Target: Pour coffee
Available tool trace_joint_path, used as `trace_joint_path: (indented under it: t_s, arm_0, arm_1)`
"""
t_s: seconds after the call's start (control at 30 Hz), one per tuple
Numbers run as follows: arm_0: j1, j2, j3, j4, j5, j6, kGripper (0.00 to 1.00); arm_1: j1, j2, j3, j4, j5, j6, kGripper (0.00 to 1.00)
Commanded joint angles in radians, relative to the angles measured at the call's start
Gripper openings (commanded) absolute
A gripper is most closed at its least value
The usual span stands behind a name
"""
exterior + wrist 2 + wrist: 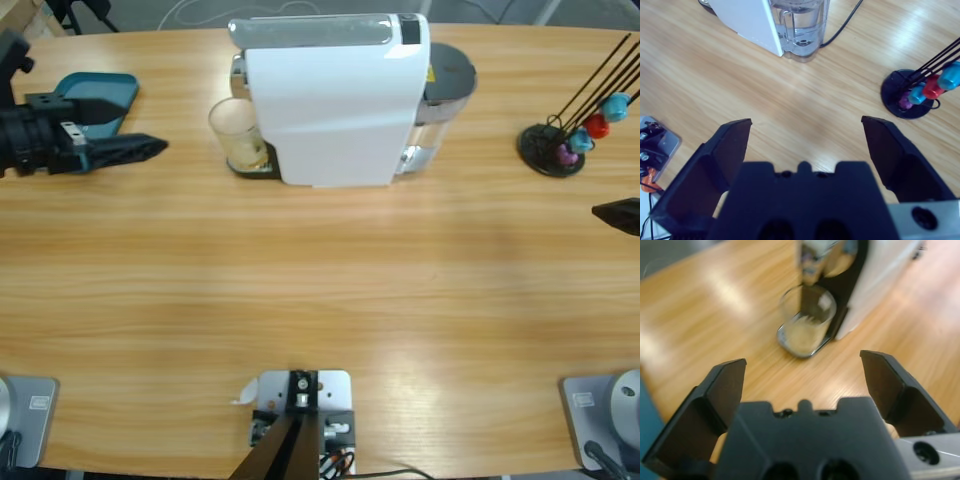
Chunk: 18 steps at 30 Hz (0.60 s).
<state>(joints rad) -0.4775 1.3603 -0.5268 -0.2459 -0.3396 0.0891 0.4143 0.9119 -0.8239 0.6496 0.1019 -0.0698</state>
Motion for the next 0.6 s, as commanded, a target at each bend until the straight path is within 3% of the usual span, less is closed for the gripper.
trace_joint_path:
  t_s: [0.03,0.13,0.3,0.47,0.6]
  arm_0:
    - [-0.123,-0.167,-0.061,0.282,0.208,-0.190,1.000]
    - [-0.147,-0.179,-0.192,0.266,0.177,-0.428,1.000]
    - [-0.116,0.021,-0.459,0.266,0.081,-0.786,1.000]
    - [-0.100,0.221,-0.593,0.261,-0.056,-0.942,0.885]
    - [-0.076,0.296,-0.623,0.254,-0.103,-0.979,0.895]
  arm_1:
    - [-0.012,0.089,-0.073,-0.037,-0.122,0.068,1.000]
    - [-0.009,0.101,-0.076,-0.039,-0.122,0.070,1.000]
    - [0.023,0.079,-0.013,-0.050,-0.113,0.070,1.000]
    - [0.023,0.027,0.030,-0.072,-0.120,0.073,1.000]
    - [0.023,0.015,0.042,-0.086,-0.121,0.073,1.000]
